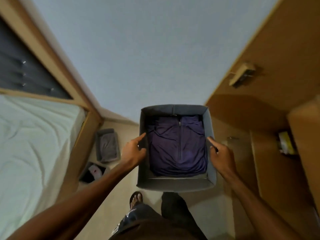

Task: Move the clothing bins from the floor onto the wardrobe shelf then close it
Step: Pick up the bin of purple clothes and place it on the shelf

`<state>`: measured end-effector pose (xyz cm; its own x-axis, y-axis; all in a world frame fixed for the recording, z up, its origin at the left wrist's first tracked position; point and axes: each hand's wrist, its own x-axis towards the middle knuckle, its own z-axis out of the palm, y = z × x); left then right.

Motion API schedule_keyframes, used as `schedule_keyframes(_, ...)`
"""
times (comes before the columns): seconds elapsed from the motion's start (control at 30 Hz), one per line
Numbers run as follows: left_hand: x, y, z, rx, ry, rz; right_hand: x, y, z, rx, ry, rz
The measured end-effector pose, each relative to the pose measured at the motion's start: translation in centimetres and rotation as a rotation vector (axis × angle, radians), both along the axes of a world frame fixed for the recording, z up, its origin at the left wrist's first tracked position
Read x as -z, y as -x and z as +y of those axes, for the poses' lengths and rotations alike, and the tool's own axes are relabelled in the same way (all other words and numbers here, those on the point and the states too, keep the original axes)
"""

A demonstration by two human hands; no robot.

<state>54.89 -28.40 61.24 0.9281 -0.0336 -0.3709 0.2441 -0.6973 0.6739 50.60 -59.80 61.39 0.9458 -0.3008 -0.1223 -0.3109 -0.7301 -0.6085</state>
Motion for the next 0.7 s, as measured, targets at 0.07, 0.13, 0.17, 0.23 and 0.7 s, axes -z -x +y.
schedule_keyframes(0.07,-1.3,-1.5,-2.5,0.137,-0.005,-0.043,-0.9,2.0,-1.9,0.116,0.016,-0.056)
schedule_keyframes(0.13,-3.0,-2.9,-6.4,0.262,0.001,-0.072,-2.2,4.2,-4.4,0.236,0.014,-0.137)
schedule_keyframes(0.17,-4.0,-3.5,-8.9,0.319,-0.006,-0.102,-3.0,5.3,-6.1,0.307,0.013,-0.176)
schedule_keyframes(0.23,-6.0,-4.2,-14.2,0.406,0.006,-0.163,-4.8,7.3,-9.4,0.431,0.013,-0.236)
schedule_keyframes(0.7,-14.9,-3.9,-47.2,0.831,0.329,-0.292,-15.2,18.4,-30.8,0.908,0.088,-0.453)
